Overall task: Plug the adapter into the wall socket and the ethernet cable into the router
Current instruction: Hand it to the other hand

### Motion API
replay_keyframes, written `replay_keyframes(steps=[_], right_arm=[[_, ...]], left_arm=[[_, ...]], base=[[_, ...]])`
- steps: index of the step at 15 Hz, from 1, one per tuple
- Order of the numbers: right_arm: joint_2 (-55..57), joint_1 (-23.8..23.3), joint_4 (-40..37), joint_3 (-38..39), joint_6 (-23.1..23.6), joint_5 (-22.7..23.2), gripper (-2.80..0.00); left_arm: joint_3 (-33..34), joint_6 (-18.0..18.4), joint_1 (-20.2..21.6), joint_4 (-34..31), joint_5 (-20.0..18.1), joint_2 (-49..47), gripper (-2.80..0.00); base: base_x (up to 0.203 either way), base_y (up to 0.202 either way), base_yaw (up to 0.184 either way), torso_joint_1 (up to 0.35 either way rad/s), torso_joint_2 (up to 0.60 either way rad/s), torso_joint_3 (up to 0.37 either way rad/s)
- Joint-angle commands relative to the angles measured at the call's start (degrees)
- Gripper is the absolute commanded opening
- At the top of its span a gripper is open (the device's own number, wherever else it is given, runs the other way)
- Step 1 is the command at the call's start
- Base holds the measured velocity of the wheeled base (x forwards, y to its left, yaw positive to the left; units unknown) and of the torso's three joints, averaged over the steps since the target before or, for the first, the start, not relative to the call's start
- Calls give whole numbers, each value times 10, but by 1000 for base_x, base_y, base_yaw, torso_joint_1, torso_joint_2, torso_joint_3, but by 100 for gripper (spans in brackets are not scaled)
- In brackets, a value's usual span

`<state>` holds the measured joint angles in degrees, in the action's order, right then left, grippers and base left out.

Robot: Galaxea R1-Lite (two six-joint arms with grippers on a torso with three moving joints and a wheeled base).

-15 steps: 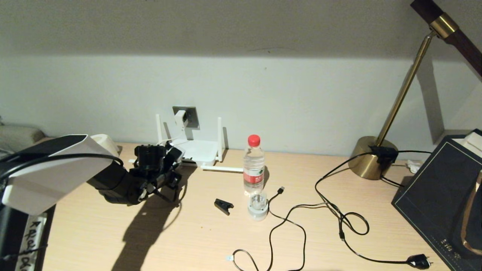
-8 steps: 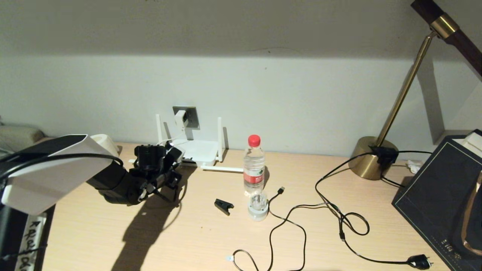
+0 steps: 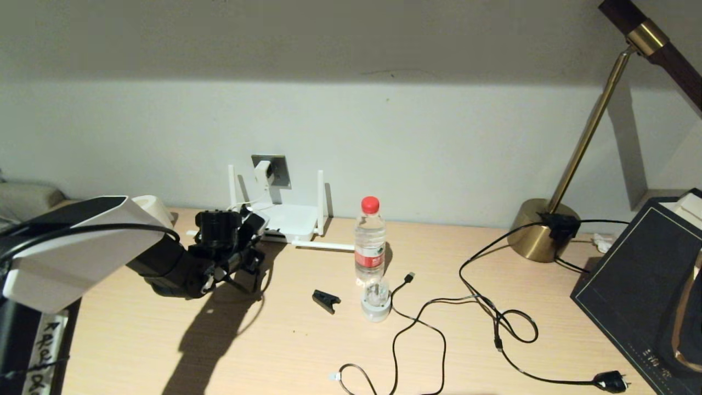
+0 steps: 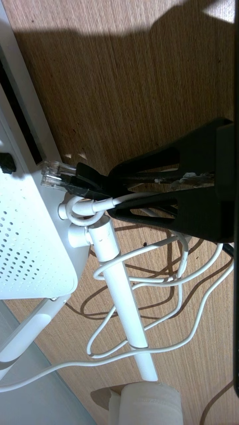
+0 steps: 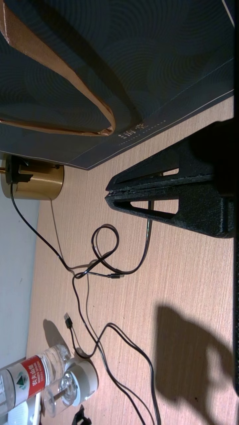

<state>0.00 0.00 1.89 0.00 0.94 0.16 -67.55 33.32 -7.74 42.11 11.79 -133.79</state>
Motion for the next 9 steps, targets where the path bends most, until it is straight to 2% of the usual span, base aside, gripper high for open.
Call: replay_keyframes(steps=[1,3,4,5,6,9], right_arm=[[0,0,0,5,0,0,-280],[0,0,0,5,0,0,-280],[0,0,0,5,0,0,-280],[0,0,0,5,0,0,-280],[0,0,0,5,0,0,-280],[0,0,0,5,0,0,-280]], left_arm=[[0,3,1,3,1,3,-280],[0,18,2,3,15,1,-280],[0,33,3,11,45,-1,0],[-1,43,3,37,70,-5,0],[-1,45,3,66,75,-12,0],[9,45,4,82,65,-11,0]], base=[[0,0,0,0,0,0],[0,0,0,0,0,0],[0,0,0,0,0,0],[0,0,0,0,0,0],[0,0,0,0,0,0],[0,0,0,0,0,0]])
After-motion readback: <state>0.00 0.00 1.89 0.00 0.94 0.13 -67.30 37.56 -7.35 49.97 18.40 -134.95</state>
